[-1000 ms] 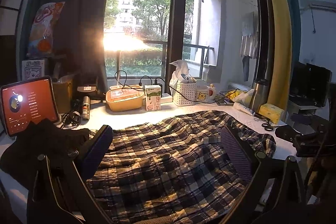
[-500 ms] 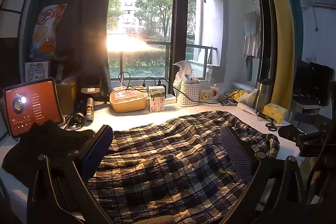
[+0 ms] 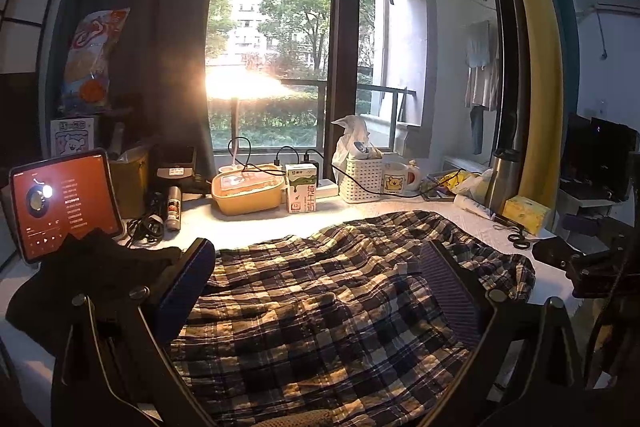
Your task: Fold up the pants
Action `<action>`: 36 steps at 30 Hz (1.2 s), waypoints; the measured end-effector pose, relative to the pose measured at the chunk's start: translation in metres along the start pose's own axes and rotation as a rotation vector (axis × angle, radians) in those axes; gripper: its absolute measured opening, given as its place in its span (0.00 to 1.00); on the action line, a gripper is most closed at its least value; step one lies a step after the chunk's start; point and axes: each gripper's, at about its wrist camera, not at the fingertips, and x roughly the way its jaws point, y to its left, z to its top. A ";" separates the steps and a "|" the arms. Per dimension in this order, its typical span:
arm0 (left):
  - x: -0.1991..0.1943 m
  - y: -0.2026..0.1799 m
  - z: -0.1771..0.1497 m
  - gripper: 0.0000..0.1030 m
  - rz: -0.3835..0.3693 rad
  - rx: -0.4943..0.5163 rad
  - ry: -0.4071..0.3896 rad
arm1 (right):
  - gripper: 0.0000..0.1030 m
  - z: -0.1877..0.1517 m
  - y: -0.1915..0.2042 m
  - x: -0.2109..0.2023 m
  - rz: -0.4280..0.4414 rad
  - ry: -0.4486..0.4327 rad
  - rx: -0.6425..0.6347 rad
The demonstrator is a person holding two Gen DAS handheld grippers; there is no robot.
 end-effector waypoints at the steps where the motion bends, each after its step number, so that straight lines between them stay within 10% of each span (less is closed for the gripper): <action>1: 0.000 0.001 0.000 0.98 0.003 -0.002 -0.002 | 1.00 0.000 0.000 0.000 0.000 0.000 0.000; 23: 0.006 0.005 0.000 0.98 0.013 0.010 0.015 | 1.00 0.000 0.001 0.005 0.012 0.010 -0.001; 36: 0.094 0.049 -0.003 0.98 0.100 0.001 0.225 | 1.00 0.008 -0.012 0.084 0.039 0.129 -0.020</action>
